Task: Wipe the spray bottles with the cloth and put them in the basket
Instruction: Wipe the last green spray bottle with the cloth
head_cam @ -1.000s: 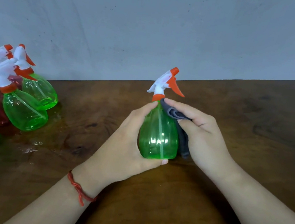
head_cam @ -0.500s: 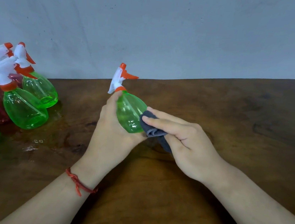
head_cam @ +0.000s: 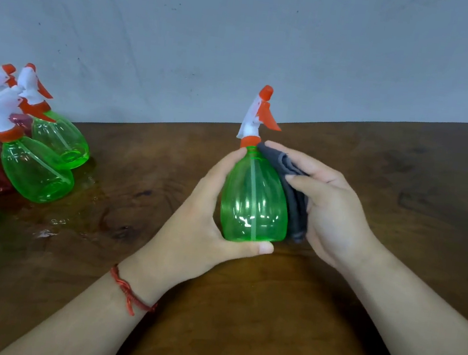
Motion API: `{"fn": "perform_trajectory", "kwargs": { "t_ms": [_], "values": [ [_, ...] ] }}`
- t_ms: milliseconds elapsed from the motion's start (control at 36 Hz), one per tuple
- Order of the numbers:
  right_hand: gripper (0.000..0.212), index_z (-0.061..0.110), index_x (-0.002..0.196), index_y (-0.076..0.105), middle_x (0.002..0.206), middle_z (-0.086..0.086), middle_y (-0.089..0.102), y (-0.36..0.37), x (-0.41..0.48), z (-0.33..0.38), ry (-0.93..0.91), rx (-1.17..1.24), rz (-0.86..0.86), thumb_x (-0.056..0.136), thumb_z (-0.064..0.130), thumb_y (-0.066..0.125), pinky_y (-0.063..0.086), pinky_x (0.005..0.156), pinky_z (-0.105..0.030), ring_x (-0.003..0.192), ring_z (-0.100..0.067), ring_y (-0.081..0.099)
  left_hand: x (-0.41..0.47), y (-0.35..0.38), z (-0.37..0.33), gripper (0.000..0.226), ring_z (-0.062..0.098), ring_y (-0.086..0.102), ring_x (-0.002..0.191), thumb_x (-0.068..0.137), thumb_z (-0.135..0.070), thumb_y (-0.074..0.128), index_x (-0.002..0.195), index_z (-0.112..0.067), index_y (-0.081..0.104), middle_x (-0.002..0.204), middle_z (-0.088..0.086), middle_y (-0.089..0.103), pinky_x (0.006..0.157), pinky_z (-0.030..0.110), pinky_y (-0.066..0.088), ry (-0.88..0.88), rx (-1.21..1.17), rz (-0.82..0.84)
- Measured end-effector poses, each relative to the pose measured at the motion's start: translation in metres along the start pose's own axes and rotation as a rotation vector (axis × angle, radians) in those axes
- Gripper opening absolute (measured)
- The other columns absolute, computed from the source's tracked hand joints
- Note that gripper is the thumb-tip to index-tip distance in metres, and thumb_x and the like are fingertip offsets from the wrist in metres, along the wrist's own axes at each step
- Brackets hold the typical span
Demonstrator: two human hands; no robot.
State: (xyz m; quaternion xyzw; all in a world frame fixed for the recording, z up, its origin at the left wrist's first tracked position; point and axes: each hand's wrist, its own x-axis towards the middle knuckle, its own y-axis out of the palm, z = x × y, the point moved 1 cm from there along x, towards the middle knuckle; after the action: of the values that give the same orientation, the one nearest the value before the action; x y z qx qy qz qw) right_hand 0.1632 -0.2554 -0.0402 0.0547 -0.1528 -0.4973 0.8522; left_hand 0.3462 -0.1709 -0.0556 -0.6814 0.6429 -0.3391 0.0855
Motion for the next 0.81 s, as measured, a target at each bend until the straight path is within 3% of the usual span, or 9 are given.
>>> {"fn": "perform_trajectory", "kwargs": {
  "t_ms": [167, 222, 278, 361, 500, 556, 611, 667, 806],
  "values": [
    [0.047, 0.017, 0.130, 0.073, 0.129, 0.009, 0.075, 0.004, -0.003, 0.000, -0.115, -0.219, 0.014, 0.105, -0.010, 0.045, 0.053, 0.105, -0.025, 0.124, -0.007, 0.067, 0.002, 0.004, 0.002, 0.114, 0.006, 0.043, 0.150, 0.076, -0.031, 0.098, 0.167, -0.027, 0.028, 0.161, -0.015, 0.040, 0.118, 0.014, 0.036, 0.051, 0.135, -0.061],
    [0.050, 0.023, 0.133, 0.073, 0.138, 0.013, 0.070, 0.006, -0.005, -0.005, -0.150, -0.343, 0.028, 0.106, -0.008, 0.045, 0.047, 0.115, -0.028, 0.133, -0.002, 0.060, 0.002, 0.006, 0.005, 0.115, 0.003, 0.042, 0.149, 0.074, -0.031, 0.098, 0.167, -0.025, 0.029, 0.160, -0.012, 0.041, 0.116, 0.010, 0.034, 0.048, 0.164, -0.089],
    [0.053, 0.027, 0.136, 0.071, 0.147, 0.014, 0.062, 0.006, -0.006, -0.010, -0.192, -0.472, 0.053, 0.105, -0.009, 0.046, 0.039, 0.122, -0.030, 0.142, 0.001, 0.050, 0.004, 0.005, 0.011, 0.118, 0.001, 0.043, 0.148, 0.070, -0.034, 0.100, 0.166, -0.030, 0.031, 0.158, -0.014, 0.044, 0.118, 0.013, 0.037, -0.005, 0.131, -0.132],
    [0.060, 0.027, 0.141, 0.068, 0.156, 0.010, 0.055, 0.008, -0.009, -0.015, -0.294, -0.691, 0.142, 0.102, -0.013, 0.047, 0.036, 0.122, -0.024, 0.145, 0.002, 0.046, 0.007, -0.004, 0.022, 0.118, 0.007, 0.051, 0.143, 0.066, -0.039, 0.102, 0.163, -0.034, 0.035, 0.153, -0.015, 0.050, 0.117, 0.033, 0.048, -0.089, 0.066, -0.227],
    [0.062, 0.033, 0.144, 0.065, 0.160, 0.016, 0.048, 0.012, -0.010, -0.016, -0.340, -0.845, 0.263, 0.102, -0.010, 0.048, 0.033, 0.122, -0.019, 0.147, 0.004, 0.041, 0.009, -0.016, 0.026, 0.118, 0.008, 0.058, 0.133, 0.064, -0.053, 0.099, 0.162, -0.037, 0.034, 0.147, -0.015, 0.054, 0.107, 0.024, 0.051, -0.212, 0.064, -0.338],
    [0.061, 0.033, 0.144, 0.065, 0.160, 0.019, 0.047, 0.011, -0.010, -0.015, -0.328, -0.852, 0.272, 0.103, -0.009, 0.047, 0.033, 0.121, -0.017, 0.147, 0.005, 0.041, 0.009, -0.016, 0.025, 0.118, 0.003, 0.055, 0.132, 0.066, -0.054, 0.097, 0.163, -0.036, 0.032, 0.146, -0.016, 0.051, 0.102, 0.012, 0.046, -0.223, 0.078, -0.345],
    [0.062, 0.032, 0.144, 0.065, 0.159, 0.017, 0.048, 0.010, -0.011, -0.015, -0.311, -0.821, 0.256, 0.103, -0.010, 0.046, 0.032, 0.121, -0.016, 0.147, 0.006, 0.040, 0.009, -0.015, 0.023, 0.120, -0.014, 0.049, 0.125, 0.065, -0.050, 0.098, 0.164, -0.035, 0.031, 0.142, -0.019, 0.045, 0.092, -0.003, 0.039, -0.223, 0.100, -0.349],
    [0.061, 0.032, 0.145, 0.064, 0.159, 0.017, 0.048, 0.009, -0.011, -0.015, -0.273, -0.768, 0.227, 0.104, -0.009, 0.045, 0.031, 0.122, -0.017, 0.147, 0.008, 0.039, 0.008, -0.012, 0.019, 0.121, -0.026, 0.043, 0.120, 0.066, -0.044, 0.100, 0.165, -0.035, 0.031, 0.141, -0.018, 0.042, 0.090, -0.008, 0.034, -0.202, 0.132, -0.329],
    [0.054, 0.031, 0.147, 0.062, 0.150, 0.020, 0.059, 0.008, -0.006, -0.010, -0.145, -0.523, 0.120, 0.109, -0.003, 0.043, 0.036, 0.125, -0.031, 0.143, 0.004, 0.047, 0.002, -0.005, 0.005, 0.120, -0.013, 0.045, 0.134, 0.067, -0.039, 0.101, 0.165, -0.040, 0.030, 0.145, -0.019, 0.046, 0.101, -0.003, 0.033, -0.123, 0.132, -0.180]
  ]
}}
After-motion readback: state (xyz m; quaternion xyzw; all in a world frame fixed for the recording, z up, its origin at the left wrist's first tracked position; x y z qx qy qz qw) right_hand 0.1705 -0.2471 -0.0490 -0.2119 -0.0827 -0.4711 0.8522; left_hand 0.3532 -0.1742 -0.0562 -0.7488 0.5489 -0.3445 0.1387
